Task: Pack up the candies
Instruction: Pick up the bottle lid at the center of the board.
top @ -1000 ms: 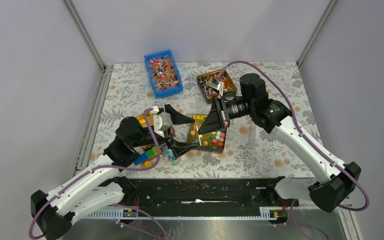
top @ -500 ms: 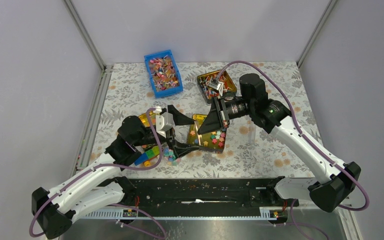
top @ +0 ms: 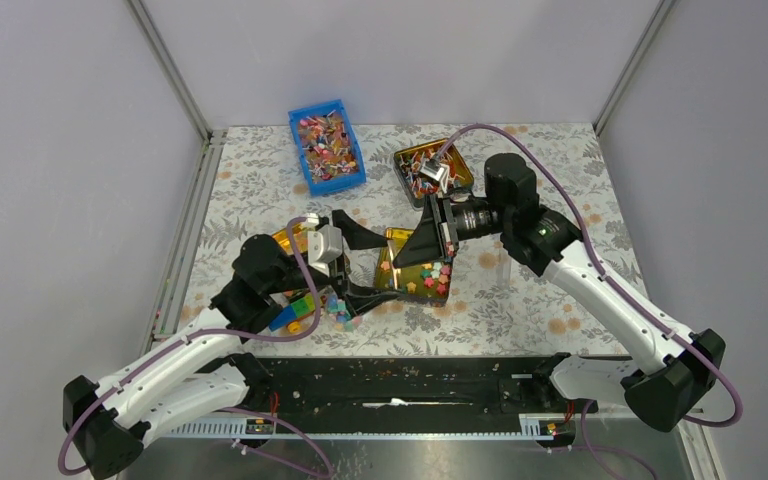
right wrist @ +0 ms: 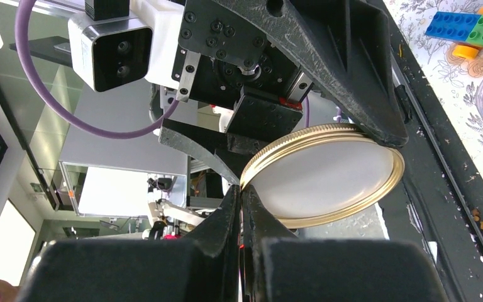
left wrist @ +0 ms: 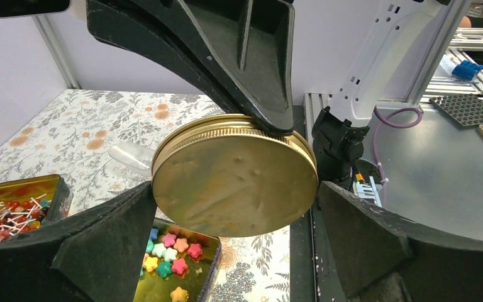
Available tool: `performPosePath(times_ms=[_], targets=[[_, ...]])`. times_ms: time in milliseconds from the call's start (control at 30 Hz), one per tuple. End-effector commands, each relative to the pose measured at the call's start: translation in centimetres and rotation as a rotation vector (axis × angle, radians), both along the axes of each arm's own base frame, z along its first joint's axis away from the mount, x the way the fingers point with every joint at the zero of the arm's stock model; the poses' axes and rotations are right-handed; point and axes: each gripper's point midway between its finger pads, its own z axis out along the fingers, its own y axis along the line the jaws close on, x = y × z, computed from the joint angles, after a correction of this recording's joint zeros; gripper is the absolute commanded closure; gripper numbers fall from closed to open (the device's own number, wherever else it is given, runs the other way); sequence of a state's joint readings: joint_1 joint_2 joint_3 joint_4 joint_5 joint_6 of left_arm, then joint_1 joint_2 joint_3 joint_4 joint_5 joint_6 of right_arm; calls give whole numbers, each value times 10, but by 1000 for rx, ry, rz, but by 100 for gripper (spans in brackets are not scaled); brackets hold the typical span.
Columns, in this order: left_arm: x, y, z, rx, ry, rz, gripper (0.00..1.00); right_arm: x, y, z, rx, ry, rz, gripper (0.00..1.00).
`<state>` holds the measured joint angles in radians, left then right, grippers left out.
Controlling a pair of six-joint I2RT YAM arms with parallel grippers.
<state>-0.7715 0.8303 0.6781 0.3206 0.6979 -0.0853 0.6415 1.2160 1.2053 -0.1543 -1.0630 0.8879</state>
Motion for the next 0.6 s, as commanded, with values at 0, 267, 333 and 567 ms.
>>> performPosePath(times_ms=[0, 267, 333, 567], targets=[[-2, 3, 23, -57, -76, 17, 3, 3, 2, 10, 41, -49, -25, 100], [-2, 8, 21, -52, -73, 38, 20, 3, 1, 1, 27, -38, -33, 98], [-2, 10, 17, -38, -68, 48, 23, 3, 1, -3, 21, -36, -37, 90], [3, 26, -5, 53, -68, 139, 29, 4, -2, -29, -40, -32, -65, 57]])
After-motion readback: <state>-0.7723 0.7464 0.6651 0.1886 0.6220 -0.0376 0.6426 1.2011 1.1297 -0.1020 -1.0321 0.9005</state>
